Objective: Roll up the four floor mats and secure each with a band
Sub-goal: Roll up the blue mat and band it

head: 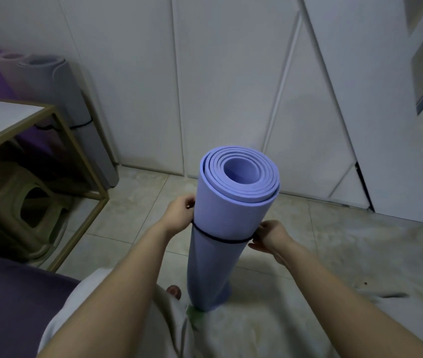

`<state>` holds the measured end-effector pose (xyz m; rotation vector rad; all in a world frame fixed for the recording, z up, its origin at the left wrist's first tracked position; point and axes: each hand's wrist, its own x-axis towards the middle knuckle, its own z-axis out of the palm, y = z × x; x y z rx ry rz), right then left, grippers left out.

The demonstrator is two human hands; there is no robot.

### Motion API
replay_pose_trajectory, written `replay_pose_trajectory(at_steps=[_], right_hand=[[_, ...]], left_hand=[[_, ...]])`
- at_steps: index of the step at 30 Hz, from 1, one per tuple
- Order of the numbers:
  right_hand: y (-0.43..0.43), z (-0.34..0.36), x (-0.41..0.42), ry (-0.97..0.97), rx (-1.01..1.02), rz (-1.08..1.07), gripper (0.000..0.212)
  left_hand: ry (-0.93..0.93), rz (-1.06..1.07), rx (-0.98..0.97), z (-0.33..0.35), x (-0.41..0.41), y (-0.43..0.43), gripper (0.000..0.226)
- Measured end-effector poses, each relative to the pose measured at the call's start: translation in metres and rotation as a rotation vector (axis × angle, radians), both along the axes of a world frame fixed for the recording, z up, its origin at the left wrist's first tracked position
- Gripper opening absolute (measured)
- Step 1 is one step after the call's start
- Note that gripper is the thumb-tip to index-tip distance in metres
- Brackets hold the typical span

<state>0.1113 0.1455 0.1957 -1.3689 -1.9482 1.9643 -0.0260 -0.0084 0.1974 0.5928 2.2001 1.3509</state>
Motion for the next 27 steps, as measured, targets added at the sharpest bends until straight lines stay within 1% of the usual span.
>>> replay_pose_trajectory(at_steps=[3,5,6,8,10,11,12,13,14,16,17,19,21,23,24,25,27], right_hand=[[0.01,0.01,0.01,-0.05,0.095,0.127,0.029],[0.018,0.015,0.011,-0.064,0.107,0.156,0.027],[0.023,0.015,0.009,-0.07,0.103,0.15,0.027],[0.032,0.013,0.003,-0.054,0.058,0.066,0.031],[0.037,0.01,-0.002,-0.042,0.001,-0.008,0.031],[0.039,0.009,-0.004,-0.044,-0.001,-0.013,0.029],[0.039,0.01,-0.003,-0.053,0.014,0.0,0.026],[0.037,0.012,-0.002,-0.059,0.033,0.013,0.023],[0.035,0.016,-0.002,-0.055,0.04,0.019,0.021],[0.035,0.018,-0.004,-0.012,-0.005,0.006,0.017],[0.036,0.019,-0.007,0.019,-0.055,-0.003,0.016],[0.034,0.024,-0.015,0.106,-0.178,-0.041,0.018],[0.035,0.027,-0.025,0.24,-0.291,-0.104,0.017],[0.036,0.031,-0.033,0.369,-0.359,-0.173,0.016],[0.037,0.031,-0.037,0.402,-0.364,-0.201,0.018],[0.036,0.031,-0.039,0.406,-0.351,-0.212,0.019],[0.035,0.026,-0.043,0.329,-0.29,-0.205,0.02]], left_hand=[[-0.199,-0.115,-0.04,0.012,-0.008,-0.003,0.022],[-0.248,-0.16,-0.086,0.015,-0.012,-0.004,0.023],[-0.254,-0.164,-0.105,0.015,-0.014,-0.004,0.024],[-0.267,-0.139,-0.103,0.01,-0.016,0.0,0.026],[-0.185,-0.094,-0.099,0.005,-0.012,0.006,0.013],[-0.095,-0.07,-0.089,0.003,-0.009,0.01,0.01],[0.031,-0.054,-0.086,0.001,-0.007,0.014,0.015],[0.146,-0.058,-0.076,-0.001,-0.003,0.017,0.015],[0.209,-0.065,-0.057,-0.002,0.0,0.019,0.011],[0.223,-0.06,-0.001,-0.003,0.001,0.022,0.018],[0.225,-0.03,0.015,-0.003,0.0,0.023,0.02],[0.251,0.067,0.025,0.0,-0.003,0.025,0.017],[0.267,0.222,0.066,0.004,-0.002,0.03,0.013],[0.263,0.374,0.118,0.007,0.001,0.035,0.011],[0.246,0.426,0.145,0.007,0.003,0.038,0.01],[0.221,0.46,0.168,0.006,0.006,0.041,0.009],[0.153,0.507,0.201,0.002,0.012,0.045,0.009]])
